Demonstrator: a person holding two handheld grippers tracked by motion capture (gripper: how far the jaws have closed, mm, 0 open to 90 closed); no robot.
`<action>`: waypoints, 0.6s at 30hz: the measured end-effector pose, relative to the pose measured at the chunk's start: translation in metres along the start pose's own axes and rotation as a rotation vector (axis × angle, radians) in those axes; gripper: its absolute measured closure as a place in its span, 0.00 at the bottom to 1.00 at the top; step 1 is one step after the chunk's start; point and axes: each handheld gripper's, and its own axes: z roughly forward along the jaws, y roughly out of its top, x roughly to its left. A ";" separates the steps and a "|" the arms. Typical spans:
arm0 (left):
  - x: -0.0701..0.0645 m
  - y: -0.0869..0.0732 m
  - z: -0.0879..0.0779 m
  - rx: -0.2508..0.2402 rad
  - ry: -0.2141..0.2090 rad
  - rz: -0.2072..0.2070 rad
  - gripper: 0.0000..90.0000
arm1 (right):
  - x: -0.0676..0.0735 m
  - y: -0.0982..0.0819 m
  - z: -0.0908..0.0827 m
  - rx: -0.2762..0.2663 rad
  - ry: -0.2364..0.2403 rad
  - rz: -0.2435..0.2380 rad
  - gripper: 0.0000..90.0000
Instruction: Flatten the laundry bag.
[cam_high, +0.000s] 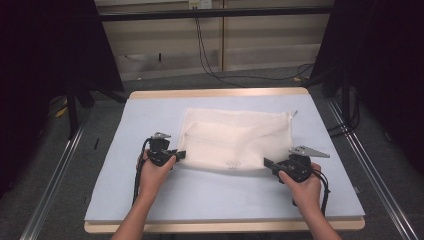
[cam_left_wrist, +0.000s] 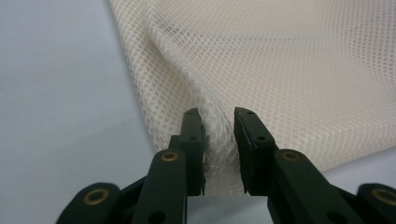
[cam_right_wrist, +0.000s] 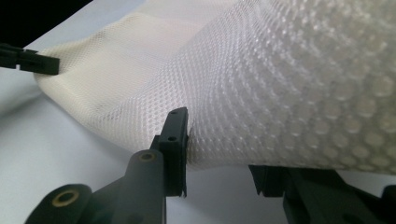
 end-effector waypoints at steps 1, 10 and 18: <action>-0.003 0.002 0.003 -0.011 -0.001 0.009 0.82 | -0.002 0.000 0.000 -0.001 -0.012 0.010 0.68; 0.003 0.009 0.009 -0.026 0.021 0.008 0.85 | -0.010 -0.002 -0.005 0.019 0.004 -0.020 0.50; 0.007 0.010 0.010 -0.047 0.052 -0.007 0.83 | -0.022 -0.002 -0.021 0.068 0.005 -0.032 0.38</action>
